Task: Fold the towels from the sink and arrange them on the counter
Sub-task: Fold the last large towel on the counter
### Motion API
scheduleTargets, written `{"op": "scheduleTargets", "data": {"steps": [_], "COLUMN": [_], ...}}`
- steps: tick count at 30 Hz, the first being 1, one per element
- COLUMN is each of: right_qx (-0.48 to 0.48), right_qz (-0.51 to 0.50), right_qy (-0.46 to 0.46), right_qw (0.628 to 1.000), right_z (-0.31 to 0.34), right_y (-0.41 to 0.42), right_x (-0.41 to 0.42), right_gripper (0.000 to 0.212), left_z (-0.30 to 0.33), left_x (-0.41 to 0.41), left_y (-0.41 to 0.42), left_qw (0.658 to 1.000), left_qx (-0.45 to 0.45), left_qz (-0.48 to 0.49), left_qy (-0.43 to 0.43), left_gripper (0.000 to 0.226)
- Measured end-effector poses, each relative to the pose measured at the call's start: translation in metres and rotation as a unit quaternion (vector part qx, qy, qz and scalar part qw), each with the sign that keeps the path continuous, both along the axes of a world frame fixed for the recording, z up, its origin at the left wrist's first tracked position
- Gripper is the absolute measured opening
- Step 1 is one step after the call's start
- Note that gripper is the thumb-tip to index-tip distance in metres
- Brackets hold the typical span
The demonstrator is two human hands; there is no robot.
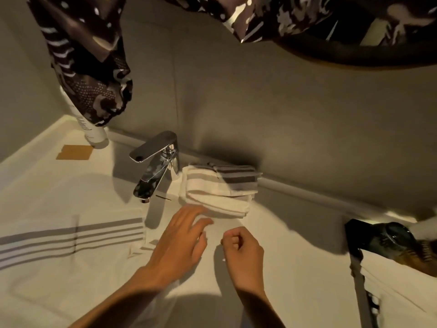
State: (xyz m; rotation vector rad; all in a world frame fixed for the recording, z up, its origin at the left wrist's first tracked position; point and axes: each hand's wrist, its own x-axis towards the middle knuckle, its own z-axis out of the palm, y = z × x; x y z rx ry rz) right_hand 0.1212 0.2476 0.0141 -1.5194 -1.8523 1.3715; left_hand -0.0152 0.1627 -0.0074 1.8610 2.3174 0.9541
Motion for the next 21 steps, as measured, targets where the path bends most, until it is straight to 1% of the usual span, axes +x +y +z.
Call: {"op": "scheduleTargets", "data": {"steps": [2, 4, 6, 8, 10, 11, 13, 15, 17, 21], "right_qx": [0.024, 0.026, 0.019, -0.008, -0.040, -0.041, -0.026, -0.007, 0.002, -0.014], "right_qz": [0.016, 0.035, 0.090, 0.172, 0.248, 0.271, 0.299, 0.323, 0.355, 0.375], "right_qy": [-0.012, -0.025, -0.051, -0.084, -0.121, -0.139, -0.162, -0.176, -0.179, -0.149], "right_qw": [1.000, 0.999, 0.994, 0.981, 0.960, 0.952, 0.940, 0.930, 0.918, 0.915], "right_z": [-0.001, -0.005, -0.012, -0.019, -0.021, -0.019, -0.017, -0.014, -0.013, -0.016], "right_y": [-0.001, -0.007, -0.019, -0.039, -0.060, -0.067, -0.075, -0.078, -0.087, -0.115], "right_x": [0.006, 0.007, 0.005, 0.009, 0.018, 0.022, 0.027, 0.024, 0.012, -0.013], "right_gripper": [0.016, 0.016, 0.015, 0.017, 0.017, 0.016, 0.016, 0.018, 0.018, 0.019], "left_z": [-0.008, -0.020, -0.033, -0.032, -0.020, -0.015, -0.008, -0.002, 0.005, 0.004], "left_x": [0.014, 0.027, 0.036, 0.050, 0.060, 0.062, 0.061, 0.055, 0.046, 0.023], "left_y": [-0.023, -0.040, -0.049, -0.062, -0.077, -0.084, -0.100, -0.118, -0.141, -0.181], "left_qw": [0.998, 0.992, 0.983, 0.961, 0.925, 0.913, 0.909, 0.907, 0.900, 0.882], "left_qx": [-0.015, -0.061, -0.121, -0.219, -0.334, -0.363, -0.372, -0.367, -0.364, -0.380], "left_qz": [0.022, 0.042, 0.045, 0.044, 0.046, 0.046, 0.058, 0.099, 0.154, 0.203], "left_qy": [-0.052, -0.104, -0.133, -0.161, -0.175, -0.179, -0.180, -0.179, -0.184, -0.191], "left_gripper": [0.020, 0.017, 0.014, 0.012, 0.012, 0.014, 0.018, 0.019, 0.015, 0.009]}}
